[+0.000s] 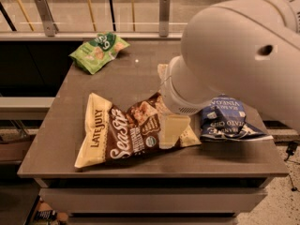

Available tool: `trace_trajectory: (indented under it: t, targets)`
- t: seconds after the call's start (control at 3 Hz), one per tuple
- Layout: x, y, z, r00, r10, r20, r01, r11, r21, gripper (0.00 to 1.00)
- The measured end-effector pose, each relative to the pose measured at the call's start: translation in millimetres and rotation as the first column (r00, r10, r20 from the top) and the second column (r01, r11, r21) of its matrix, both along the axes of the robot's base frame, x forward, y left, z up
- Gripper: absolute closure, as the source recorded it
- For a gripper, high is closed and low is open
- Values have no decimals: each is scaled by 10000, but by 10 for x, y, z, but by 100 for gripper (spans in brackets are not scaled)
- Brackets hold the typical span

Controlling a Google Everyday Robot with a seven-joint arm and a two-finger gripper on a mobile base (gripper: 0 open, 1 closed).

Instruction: Move brown chip bag near green rice chip bag

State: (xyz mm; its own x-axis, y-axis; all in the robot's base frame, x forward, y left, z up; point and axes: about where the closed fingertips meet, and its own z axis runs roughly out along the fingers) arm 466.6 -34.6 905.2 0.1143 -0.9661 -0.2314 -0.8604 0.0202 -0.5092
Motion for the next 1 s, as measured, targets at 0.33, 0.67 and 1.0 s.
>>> trace_trajectory:
  t: [0.33,0.67,1.0]
  targets:
    - [20,46,-214,9993,162,-326,-182,9980,-601,0]
    - [16,29,-370,9974,209,-692,-288,9929,-1154,0]
    - [-17,60,-436,9950,523,-846,-639,9880,-1409,0]
